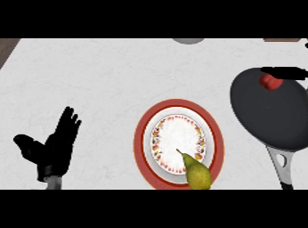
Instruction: Pick the bell pepper from the plate and place it in the pan
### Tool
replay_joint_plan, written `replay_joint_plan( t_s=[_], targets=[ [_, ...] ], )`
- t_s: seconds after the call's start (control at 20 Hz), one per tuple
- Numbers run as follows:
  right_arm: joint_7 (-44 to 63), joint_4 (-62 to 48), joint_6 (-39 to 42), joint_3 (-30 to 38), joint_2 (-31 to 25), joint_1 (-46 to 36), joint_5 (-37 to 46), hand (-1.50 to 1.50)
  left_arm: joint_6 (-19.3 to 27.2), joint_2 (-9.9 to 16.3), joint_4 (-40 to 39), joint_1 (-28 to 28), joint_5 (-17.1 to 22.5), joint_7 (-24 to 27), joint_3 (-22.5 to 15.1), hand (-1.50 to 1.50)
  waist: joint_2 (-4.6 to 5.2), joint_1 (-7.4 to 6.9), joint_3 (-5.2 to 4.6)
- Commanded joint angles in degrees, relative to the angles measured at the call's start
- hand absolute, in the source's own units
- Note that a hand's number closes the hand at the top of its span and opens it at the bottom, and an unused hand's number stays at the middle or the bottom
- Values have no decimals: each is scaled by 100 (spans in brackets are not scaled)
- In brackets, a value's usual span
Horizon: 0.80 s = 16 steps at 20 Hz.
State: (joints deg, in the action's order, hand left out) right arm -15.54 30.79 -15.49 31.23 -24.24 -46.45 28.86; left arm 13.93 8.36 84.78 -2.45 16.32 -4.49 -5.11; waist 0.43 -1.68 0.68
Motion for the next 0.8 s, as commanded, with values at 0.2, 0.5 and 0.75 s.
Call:
replay_joint_plan(
  t_s=[0.2, 0.5, 0.75],
  targets=[
    [-938, -100, 1713, 884, -178, 514, -1463, -150, 186, -83, -232, -65, -61, -239, 39, 0, -39, 192, -63],
    [-1061, 478, 3582, 947, -708, 1280, -2062, -150, 144, -110, 77, -513, -136, -230, -110, 0, -97, 288, -72],
    [-810, 1830, 3721, 730, -156, 2265, -2347, -150, 89, -57, 18, -314, -65, -273, 115, 0, -91, 293, -78]
  ],
)
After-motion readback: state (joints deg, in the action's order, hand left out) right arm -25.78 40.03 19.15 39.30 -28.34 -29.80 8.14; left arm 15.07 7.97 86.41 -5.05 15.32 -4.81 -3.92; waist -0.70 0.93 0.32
